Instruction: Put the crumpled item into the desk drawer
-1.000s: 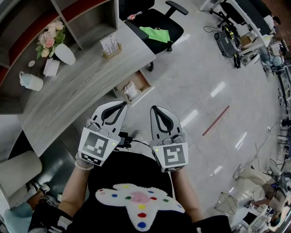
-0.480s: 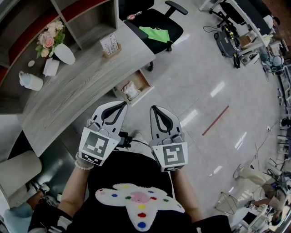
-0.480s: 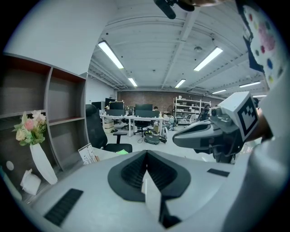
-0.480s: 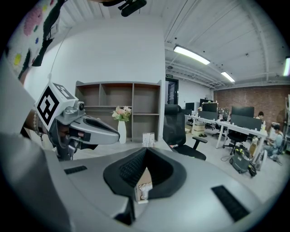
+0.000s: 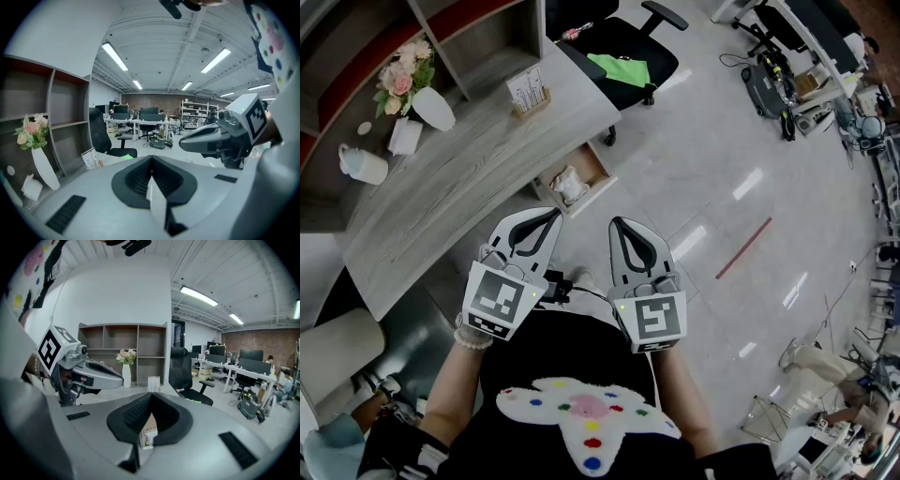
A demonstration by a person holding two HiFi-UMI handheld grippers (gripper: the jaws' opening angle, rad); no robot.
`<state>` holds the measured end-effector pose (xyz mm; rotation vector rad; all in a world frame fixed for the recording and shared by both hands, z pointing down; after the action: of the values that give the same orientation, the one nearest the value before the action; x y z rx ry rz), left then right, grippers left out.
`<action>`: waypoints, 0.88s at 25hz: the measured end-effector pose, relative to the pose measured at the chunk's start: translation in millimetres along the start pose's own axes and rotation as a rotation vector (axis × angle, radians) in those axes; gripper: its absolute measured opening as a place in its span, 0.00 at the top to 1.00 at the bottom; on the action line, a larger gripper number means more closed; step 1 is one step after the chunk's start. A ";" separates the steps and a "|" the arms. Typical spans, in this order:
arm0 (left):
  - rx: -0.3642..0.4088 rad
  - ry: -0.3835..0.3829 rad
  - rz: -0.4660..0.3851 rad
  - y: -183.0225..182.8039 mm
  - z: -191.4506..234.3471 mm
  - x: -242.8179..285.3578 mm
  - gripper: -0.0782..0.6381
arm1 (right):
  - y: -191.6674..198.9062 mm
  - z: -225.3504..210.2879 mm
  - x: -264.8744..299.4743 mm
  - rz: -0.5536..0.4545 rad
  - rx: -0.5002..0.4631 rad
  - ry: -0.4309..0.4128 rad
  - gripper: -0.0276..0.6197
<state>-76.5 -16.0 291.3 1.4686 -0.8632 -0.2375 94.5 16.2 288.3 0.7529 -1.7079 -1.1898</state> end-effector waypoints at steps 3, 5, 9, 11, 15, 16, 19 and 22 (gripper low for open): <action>-0.001 -0.001 0.001 1.0 -0.3 0.0 0.88 | 0.3 0.2 -0.2 0.009 -0.001 0.001 0.95; 0.000 -0.001 0.002 1.3 -0.3 0.1 0.88 | -0.8 0.7 -0.2 0.014 0.000 0.001 0.95; 0.001 -0.001 0.004 1.1 -0.1 0.6 0.88 | 0.8 -0.5 -0.1 0.012 0.002 0.003 0.95; 0.000 -0.001 0.004 1.8 -0.1 0.6 0.88 | 0.7 0.3 0.3 0.016 0.000 0.000 0.95; -0.002 -0.003 0.004 2.7 -0.5 0.2 0.88 | -1.2 2.4 0.3 0.019 -0.005 -0.006 0.95; -0.002 -0.003 0.005 2.8 -0.5 0.1 0.88 | -1.8 2.8 0.4 0.019 -0.005 -0.008 0.95; -0.004 -0.003 0.005 3.5 -0.4 0.1 0.88 | -0.9 2.8 0.8 0.019 -0.005 -0.009 0.95; -0.005 -0.004 0.006 3.5 -0.4 -0.2 0.88 | -0.7 2.9 0.5 0.022 -0.006 -0.008 0.95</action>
<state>-77.6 -15.1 294.5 1.4616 -0.8692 -0.2379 91.7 16.7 287.4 0.7251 -1.7145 -1.1839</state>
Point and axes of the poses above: the fingertips, and each gripper's own axes: x forward along the fingers, z to its left, y out of its underside, the point moved 8 cm from there along -x, backward along the fingers, and after that the axes turned 10 degrees about x, right-handed, at the moved point
